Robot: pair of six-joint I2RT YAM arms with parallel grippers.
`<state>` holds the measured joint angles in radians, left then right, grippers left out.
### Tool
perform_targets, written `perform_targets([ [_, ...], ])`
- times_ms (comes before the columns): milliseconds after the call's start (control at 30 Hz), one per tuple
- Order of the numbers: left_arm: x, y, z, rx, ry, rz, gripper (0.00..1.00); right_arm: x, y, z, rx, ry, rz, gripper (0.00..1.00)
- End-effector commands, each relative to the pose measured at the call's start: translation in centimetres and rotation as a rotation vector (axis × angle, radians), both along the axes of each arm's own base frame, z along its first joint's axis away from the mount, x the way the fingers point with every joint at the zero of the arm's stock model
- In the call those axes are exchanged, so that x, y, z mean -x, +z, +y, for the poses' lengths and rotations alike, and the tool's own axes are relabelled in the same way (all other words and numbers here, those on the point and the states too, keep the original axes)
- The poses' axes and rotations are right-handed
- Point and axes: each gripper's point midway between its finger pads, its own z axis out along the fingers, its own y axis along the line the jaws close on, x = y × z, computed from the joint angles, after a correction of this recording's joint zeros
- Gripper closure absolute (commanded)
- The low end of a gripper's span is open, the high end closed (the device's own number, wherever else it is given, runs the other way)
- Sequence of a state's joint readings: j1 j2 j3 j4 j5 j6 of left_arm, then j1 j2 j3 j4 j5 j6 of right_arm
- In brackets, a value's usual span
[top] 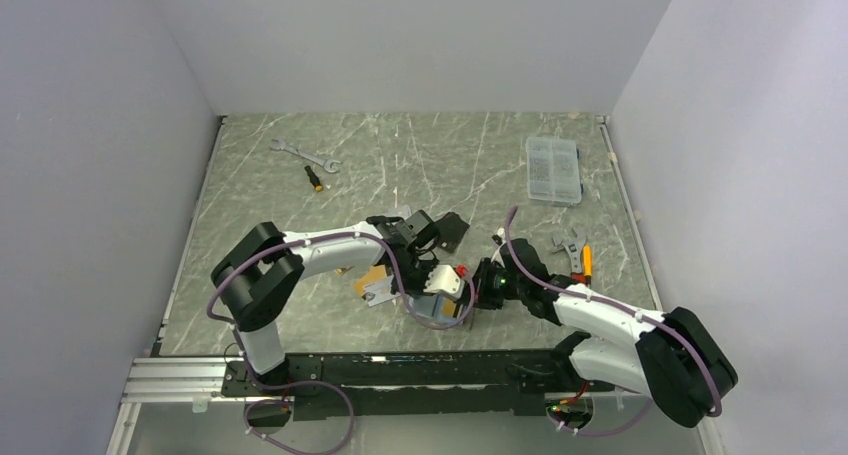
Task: Put the credit cards into the card holder
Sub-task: Insert the credit card into the card holder.
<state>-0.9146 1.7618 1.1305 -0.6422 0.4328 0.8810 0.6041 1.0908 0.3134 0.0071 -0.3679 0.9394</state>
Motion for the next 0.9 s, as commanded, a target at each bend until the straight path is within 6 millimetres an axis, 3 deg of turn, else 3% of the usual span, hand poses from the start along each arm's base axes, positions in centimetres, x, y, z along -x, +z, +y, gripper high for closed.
perform_targets([
  [0, -1.7, -1.0, 0.9, -0.029, -0.021, -0.108, 0.96, -0.4, 0.8, 0.9, -0.066, 0.009, -0.042, 1.0],
  [333, -0.8, -2.0, 1.9, -0.067, -0.016, -0.073, 0.97, -0.2, 0.7, 0.9, -0.123, 0.01, -0.047, 1.0],
  [667, 2.1, 0.3, 0.9, -0.01, -0.005, 0.09, 0.97, -0.1, 0.9, 1.4, -0.219, 0.024, -0.065, 1.0],
  [867, 3.3, 0.5, 1.1, -0.005, 0.002, 0.151, 0.97, -0.1, 1.1, 1.1, -0.223, 0.012, -0.081, 1.0],
])
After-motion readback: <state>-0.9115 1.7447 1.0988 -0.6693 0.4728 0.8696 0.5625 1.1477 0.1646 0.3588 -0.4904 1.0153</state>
